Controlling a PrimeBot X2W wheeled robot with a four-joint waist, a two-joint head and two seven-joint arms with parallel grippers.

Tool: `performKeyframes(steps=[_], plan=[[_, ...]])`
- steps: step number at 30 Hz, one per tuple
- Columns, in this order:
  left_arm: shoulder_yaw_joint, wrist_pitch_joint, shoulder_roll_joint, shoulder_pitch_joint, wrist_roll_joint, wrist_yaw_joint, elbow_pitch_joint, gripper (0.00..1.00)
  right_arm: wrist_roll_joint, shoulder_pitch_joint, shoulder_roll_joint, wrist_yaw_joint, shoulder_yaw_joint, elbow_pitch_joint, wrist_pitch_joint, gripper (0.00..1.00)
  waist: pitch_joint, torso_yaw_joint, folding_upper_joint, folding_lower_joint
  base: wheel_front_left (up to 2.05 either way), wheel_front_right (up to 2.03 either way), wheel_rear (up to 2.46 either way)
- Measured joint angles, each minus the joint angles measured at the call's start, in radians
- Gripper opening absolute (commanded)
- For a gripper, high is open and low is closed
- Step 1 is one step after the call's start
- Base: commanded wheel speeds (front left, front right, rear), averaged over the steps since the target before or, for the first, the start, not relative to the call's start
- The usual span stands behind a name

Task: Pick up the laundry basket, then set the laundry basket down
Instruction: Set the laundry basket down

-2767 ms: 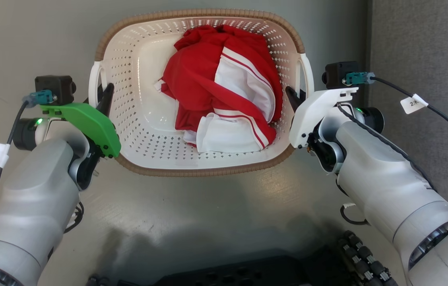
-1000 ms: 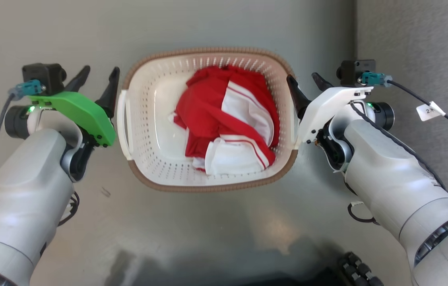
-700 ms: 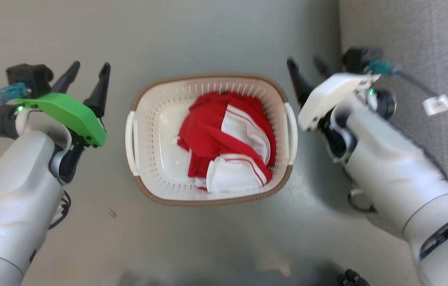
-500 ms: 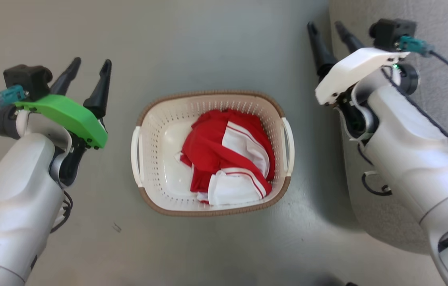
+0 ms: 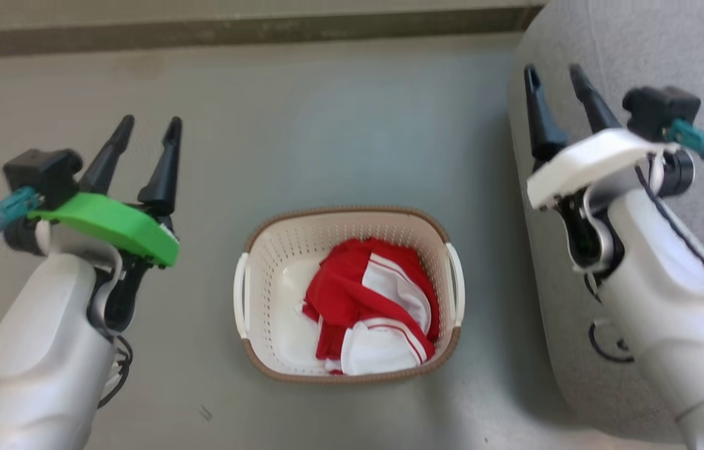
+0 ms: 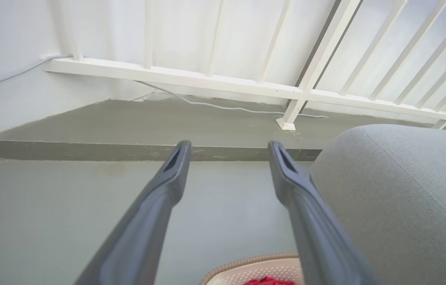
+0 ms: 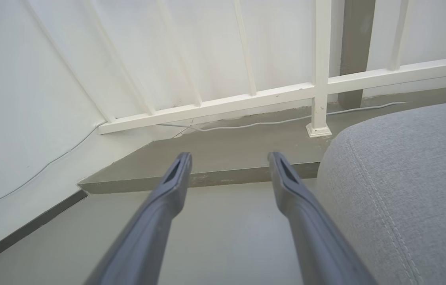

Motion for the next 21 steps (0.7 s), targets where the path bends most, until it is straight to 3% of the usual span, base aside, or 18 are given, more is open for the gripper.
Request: performKeyframes(steps=[6,11,21], plan=[[0.124,0.000,-0.013,0.123,0.068,0.019,-0.102,1.00,-0.077,0.149,0.006,-0.002,-0.062,-0.099,0.000,1.00,-0.087,0.008,0.0000,0.0000,0.00,0.00,0.00],[0.166,0.000,-0.048,0.225,0.120,0.021,-0.166,1.00,-0.128,0.247,0.000,-0.010,-0.114,-0.165,0.000,1.00,-0.157,0.011,0.0000,0.0000,0.00,0.00,0.00],[0.273,0.000,-0.063,0.370,0.207,0.048,-0.248,1.00,-0.205,0.367,0.004,-0.026,-0.180,-0.272,0.000,1.00,-0.248,0.019,0.0000,0.0000,0.00,0.00,0.00]])
